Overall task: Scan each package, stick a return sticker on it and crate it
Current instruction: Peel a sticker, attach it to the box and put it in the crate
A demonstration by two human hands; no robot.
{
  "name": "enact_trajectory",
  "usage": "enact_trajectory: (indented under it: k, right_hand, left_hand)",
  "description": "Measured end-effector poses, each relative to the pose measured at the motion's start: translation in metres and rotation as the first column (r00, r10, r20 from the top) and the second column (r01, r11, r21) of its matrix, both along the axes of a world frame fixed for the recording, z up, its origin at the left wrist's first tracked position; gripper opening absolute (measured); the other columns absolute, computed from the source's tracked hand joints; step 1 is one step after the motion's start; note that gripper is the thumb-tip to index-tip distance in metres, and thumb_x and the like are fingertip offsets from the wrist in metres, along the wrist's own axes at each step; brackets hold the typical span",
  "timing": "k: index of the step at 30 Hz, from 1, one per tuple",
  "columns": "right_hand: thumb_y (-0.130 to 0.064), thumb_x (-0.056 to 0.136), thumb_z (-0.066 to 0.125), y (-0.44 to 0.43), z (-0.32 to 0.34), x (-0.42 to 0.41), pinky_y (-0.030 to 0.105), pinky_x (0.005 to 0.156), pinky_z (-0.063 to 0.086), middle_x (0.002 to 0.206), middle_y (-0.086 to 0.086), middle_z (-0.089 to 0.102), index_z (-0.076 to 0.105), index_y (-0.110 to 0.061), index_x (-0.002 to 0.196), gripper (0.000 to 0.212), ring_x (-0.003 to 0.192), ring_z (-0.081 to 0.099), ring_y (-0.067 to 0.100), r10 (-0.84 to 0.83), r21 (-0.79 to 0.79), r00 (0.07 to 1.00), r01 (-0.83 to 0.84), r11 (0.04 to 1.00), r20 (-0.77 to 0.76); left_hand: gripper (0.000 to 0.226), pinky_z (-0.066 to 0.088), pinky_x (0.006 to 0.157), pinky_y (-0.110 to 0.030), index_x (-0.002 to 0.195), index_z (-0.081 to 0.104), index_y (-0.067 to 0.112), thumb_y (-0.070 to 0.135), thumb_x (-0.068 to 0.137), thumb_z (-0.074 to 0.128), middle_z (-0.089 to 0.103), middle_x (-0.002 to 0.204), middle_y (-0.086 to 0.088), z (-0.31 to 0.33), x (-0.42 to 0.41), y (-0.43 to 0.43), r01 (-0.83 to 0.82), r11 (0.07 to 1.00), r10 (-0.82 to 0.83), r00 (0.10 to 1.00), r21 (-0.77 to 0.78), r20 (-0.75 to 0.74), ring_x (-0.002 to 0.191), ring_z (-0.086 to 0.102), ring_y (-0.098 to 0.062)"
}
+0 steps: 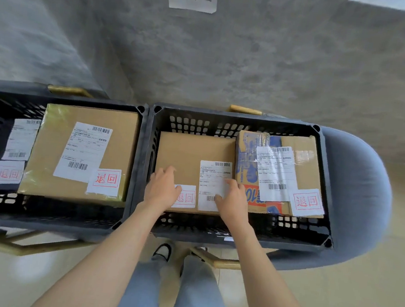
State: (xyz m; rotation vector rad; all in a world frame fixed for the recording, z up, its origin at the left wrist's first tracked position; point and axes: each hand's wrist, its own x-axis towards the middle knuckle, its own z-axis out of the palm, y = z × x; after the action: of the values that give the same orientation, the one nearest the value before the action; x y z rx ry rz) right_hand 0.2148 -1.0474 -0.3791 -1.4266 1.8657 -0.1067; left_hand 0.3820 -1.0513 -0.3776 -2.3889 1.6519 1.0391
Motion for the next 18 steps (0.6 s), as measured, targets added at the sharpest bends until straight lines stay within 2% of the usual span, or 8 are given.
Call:
enact_trajectory:
  k: [5, 9, 11, 13, 15, 18]
  right_hand:
    - [-0.019, 0.09, 0.059, 0.024, 0.04, -0.007, 0.039, 0.093, 0.045, 0.128, 0.014, 0.046, 0.041, -0.009, 0.132, 0.047, 0.115, 0.048, 0.031, -0.178, -0.055, 0.984, 0.176, 0.983, -0.033]
    - [-0.026, 0.09, 0.056, 0.059, 0.065, -0.014, 0.039, 0.09, 0.045, 0.128, 0.012, 0.046, 0.039, -0.011, 0.135, 0.05, 0.116, 0.047, 0.03, -0.375, -0.097, 0.924, 0.368, 0.925, -0.071]
    - [-0.03, 0.09, 0.056, 0.083, 0.074, -0.017, 0.039, 0.091, 0.045, 0.131, 0.01, 0.047, 0.038, -0.014, 0.138, 0.054, 0.12, 0.047, 0.028, -0.456, -0.119, 0.884, 0.444, 0.888, -0.103]
    - [-0.033, 0.09, 0.056, 0.11, 0.082, -0.019, 0.04, 0.096, 0.043, 0.134, 0.008, 0.048, 0.038, -0.017, 0.141, 0.056, 0.123, 0.046, 0.029, -0.535, -0.15, 0.832, 0.516, 0.843, -0.144]
    - [-0.037, 0.089, 0.055, 0.14, 0.092, -0.021, 0.039, 0.095, 0.042, 0.131, 0.006, 0.051, 0.042, -0.019, 0.138, 0.053, 0.12, 0.047, 0.028, -0.607, -0.206, 0.77, 0.573, 0.794, -0.196]
    - [-0.04, 0.09, 0.053, 0.187, 0.111, -0.027, 0.036, 0.096, 0.038, 0.128, 0.005, 0.054, 0.046, -0.021, 0.135, 0.049, 0.12, 0.047, 0.027, -0.691, -0.282, 0.659, 0.631, 0.723, -0.296]
  left_hand:
    - [0.047, 0.041, 0.086, -0.035, 0.139, 0.037, 0.015, 0.024, 0.095, 0.05, 0.047, 0.134, -0.005, 0.039, -0.008, 0.001, 0.138, 0.986, -0.142, 0.989, -0.098, -0.04, 0.122, 0.043, -0.024]
    - [0.043, 0.037, 0.096, -0.034, 0.134, 0.043, 0.012, 0.022, 0.094, 0.053, 0.05, 0.131, -0.007, 0.057, -0.021, 0.005, 0.312, 0.935, -0.334, 0.935, -0.169, -0.12, 0.12, 0.044, -0.025]
    - [0.041, 0.039, 0.097, -0.035, 0.132, 0.046, 0.014, 0.023, 0.092, 0.054, 0.052, 0.131, -0.006, 0.063, -0.029, 0.01, 0.44, 0.876, -0.465, 0.879, -0.198, -0.107, 0.121, 0.045, -0.025]
    - [0.04, 0.042, 0.095, -0.036, 0.129, 0.048, 0.016, 0.028, 0.091, 0.053, 0.054, 0.129, -0.004, 0.072, -0.039, 0.017, 0.604, 0.762, -0.628, 0.777, -0.235, -0.039, 0.12, 0.048, -0.024]
    - [0.038, 0.043, 0.092, -0.038, 0.125, 0.05, 0.016, 0.033, 0.091, 0.052, 0.056, 0.123, -0.005, 0.082, -0.053, 0.028, 0.738, 0.609, -0.764, 0.644, -0.292, 0.037, 0.117, 0.05, -0.027]
    - [0.041, 0.04, 0.094, -0.04, 0.126, 0.049, 0.016, 0.036, 0.09, 0.052, 0.055, 0.124, -0.006, 0.103, -0.083, 0.055, 0.865, 0.364, -0.886, 0.436, -0.347, 0.159, 0.118, 0.048, -0.029]
